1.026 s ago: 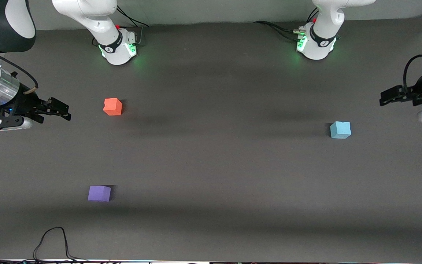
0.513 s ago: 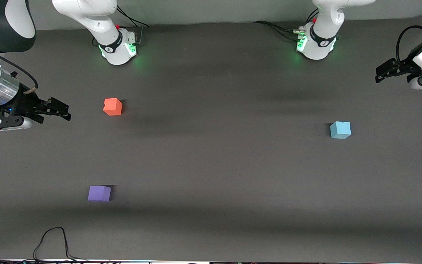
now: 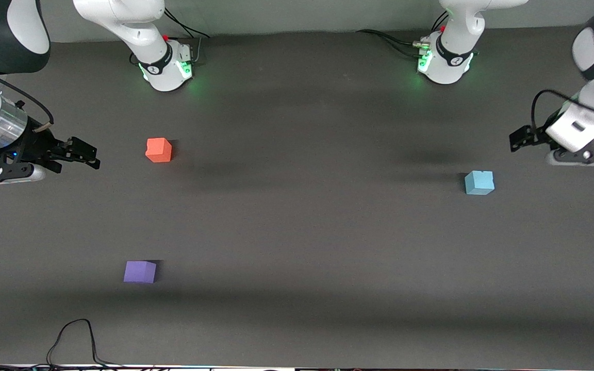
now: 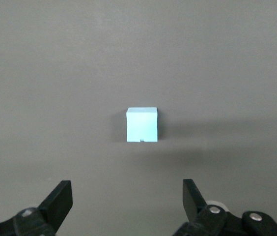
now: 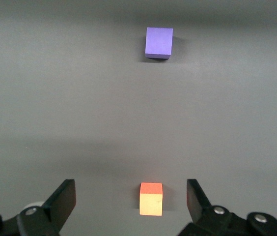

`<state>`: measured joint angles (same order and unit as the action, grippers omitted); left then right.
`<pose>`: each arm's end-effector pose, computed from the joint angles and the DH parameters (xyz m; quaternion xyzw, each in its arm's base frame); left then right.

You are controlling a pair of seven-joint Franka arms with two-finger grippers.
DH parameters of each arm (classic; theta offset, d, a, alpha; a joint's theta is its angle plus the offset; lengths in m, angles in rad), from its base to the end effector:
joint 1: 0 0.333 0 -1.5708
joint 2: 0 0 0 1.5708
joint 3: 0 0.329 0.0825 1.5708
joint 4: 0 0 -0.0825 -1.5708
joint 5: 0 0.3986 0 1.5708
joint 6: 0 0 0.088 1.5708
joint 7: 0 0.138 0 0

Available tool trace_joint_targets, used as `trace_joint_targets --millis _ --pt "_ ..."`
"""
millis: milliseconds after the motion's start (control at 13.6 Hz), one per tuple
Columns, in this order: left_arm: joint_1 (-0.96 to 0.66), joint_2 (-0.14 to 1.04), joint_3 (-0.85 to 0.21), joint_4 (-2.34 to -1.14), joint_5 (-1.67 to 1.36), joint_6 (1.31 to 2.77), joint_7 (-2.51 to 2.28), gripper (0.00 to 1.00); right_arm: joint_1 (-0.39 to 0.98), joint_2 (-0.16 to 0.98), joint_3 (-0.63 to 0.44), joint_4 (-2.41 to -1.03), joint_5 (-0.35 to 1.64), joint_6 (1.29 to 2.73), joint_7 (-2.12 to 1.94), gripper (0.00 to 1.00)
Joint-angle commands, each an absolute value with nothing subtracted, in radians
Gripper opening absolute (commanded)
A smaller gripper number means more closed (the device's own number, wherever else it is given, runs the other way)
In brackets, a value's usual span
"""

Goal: Place blue block between orange and purple blocks
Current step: 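Lower the left gripper onto the light-blue cube and close it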

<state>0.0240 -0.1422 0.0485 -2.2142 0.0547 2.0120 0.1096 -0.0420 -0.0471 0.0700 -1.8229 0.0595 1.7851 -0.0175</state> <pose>0.5022 0.0415 0.4082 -0.9988 0.0313 0.0318 0.0181 0.5629 0.0233 0.5281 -0.9995 -0.0165 -0.0045 0.0275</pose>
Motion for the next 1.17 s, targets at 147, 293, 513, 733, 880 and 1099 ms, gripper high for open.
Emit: trace_joint_targets --millis 147,293,513,733,880,1099 --pt "0.049 -0.063 0.044 -2.353 0.064 2.27 0.15 1.0 -0.037 -0.054 0.063 -1.821 0.037 1.775 -0.035 1.0" --pt "0.043 0.0 0.044 -2.4 0.064 2.401 0.15 1.0 -0.041 -0.052 0.061 -1.821 0.037 1.775 -0.035 1.0" --pt "0.041 0.104 0.043 -2.453 0.064 2.596 0.149 1.0 -0.041 -0.052 0.06 -1.821 0.037 1.775 -0.035 1.0" --pt "0.041 0.185 0.043 -2.473 0.064 2.713 0.149 1.0 -0.041 -0.049 0.046 -1.821 0.037 1.775 -0.055 1.0" --pt "0.04 0.227 0.041 -2.488 0.064 2.785 0.149 1.0 -0.04 -0.049 0.046 -1.821 0.037 1.775 -0.054 1.0" --pt "0.04 0.241 0.04 -2.488 0.064 2.793 0.147 1.0 -0.037 -0.049 0.046 -1.819 0.037 1.775 -0.054 1.0"
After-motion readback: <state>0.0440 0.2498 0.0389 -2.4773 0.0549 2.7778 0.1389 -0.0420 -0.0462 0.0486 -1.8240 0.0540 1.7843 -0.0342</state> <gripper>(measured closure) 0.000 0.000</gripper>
